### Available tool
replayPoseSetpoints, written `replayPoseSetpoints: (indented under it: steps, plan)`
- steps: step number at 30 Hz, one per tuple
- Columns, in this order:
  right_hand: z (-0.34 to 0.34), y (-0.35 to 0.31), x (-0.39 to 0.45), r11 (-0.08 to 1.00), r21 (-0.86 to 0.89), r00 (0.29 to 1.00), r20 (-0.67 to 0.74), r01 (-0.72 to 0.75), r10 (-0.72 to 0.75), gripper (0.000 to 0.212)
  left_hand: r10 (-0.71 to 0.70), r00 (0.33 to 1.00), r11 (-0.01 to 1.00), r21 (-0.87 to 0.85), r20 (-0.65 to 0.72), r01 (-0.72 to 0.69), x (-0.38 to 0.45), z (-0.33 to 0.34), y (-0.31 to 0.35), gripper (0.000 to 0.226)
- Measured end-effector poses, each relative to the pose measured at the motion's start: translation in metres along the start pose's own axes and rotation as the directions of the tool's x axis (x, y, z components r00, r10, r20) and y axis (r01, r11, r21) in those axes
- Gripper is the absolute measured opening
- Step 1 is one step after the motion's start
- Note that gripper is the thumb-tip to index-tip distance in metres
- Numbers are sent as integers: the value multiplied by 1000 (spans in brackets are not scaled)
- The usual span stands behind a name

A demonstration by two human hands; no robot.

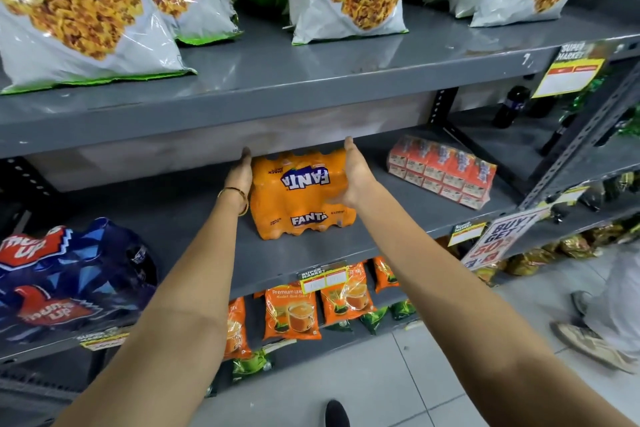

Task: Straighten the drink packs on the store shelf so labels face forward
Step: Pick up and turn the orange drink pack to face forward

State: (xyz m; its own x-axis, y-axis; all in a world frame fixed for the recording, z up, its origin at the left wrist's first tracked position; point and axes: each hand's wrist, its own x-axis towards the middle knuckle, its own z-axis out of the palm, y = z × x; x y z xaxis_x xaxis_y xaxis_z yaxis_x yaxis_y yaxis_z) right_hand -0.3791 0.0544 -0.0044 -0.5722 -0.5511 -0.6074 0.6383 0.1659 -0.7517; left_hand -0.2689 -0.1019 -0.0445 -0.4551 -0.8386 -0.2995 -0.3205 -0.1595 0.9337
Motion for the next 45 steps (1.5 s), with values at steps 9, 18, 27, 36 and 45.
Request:
replayPoseSetpoints:
  steps: [9,18,27,36,45]
  plan:
    - [-4,11,16,993,57,985,131,106,-113,73,-28,994,998,-52,103,33,-22,-26,-40,71]
    - [-8,60,9,877,-385,953,209,288,-221,78,33,988,999,30,148,-38,4,3,2,57]
    - [-8,63,17,851,-456,956,244,261,-162,96,132,946,933,285,297,-220,35,46,32,63]
    - [-29,36,32,796,-539,918,393,277,-54,74,209,921,906,289,330,-309,52,46,27,54]
    - [-63,-10,46,674,-657,892,453,338,-6,78,273,949,921,242,155,-304,41,30,11,35]
